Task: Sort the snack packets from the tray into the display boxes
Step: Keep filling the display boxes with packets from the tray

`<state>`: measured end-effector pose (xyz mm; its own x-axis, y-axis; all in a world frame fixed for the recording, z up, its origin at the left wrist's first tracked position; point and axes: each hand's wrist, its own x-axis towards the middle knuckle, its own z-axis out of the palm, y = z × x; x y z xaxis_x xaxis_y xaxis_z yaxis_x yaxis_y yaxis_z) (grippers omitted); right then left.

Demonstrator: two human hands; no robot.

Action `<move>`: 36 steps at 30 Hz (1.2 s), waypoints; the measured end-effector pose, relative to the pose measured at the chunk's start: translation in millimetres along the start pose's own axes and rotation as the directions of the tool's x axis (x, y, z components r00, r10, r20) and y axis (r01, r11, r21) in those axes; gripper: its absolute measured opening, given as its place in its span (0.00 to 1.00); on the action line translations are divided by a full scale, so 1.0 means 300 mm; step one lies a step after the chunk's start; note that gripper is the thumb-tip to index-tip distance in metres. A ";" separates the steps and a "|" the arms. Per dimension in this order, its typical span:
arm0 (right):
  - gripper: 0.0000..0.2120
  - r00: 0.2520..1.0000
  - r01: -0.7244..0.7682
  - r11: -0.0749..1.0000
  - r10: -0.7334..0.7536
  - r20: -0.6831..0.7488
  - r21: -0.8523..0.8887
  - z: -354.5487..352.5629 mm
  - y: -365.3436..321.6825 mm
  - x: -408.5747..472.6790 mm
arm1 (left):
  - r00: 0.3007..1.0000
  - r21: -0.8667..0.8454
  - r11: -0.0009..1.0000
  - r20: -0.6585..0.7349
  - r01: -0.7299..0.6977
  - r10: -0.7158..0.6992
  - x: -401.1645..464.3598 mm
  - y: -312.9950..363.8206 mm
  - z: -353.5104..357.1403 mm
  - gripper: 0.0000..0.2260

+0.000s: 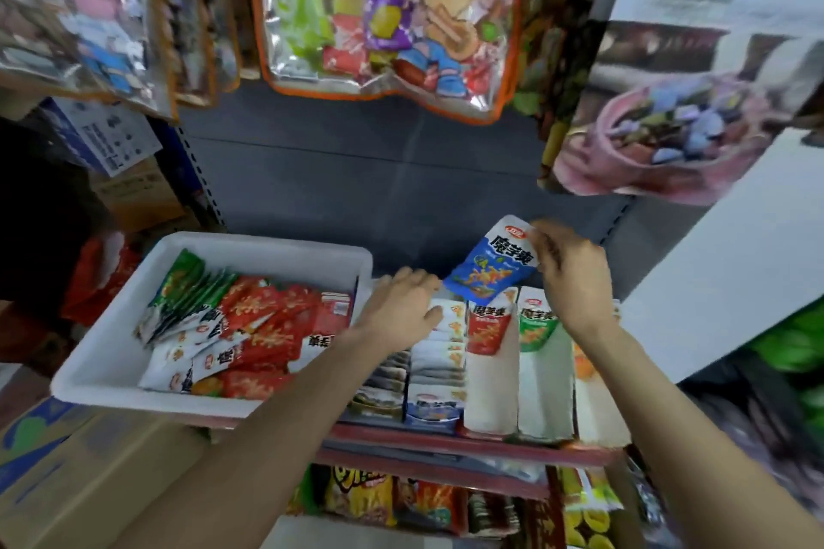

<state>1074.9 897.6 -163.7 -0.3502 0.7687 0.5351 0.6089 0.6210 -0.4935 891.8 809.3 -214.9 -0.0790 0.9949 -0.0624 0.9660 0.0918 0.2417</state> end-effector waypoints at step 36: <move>0.16 0.615 0.107 0.990 0.009 0.788 -0.095 0.278 -0.021 -0.008 | 0.930 -0.073 0.972 -0.316 -0.223 0.190 -0.146 -0.105 0.030 0.13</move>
<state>1012.4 904.6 -219.0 -0.7710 0.5992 -0.2159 0.6327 0.6821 -0.3667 867.0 762.3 -228.6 0.0322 0.9554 0.2936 0.9386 -0.1299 0.3196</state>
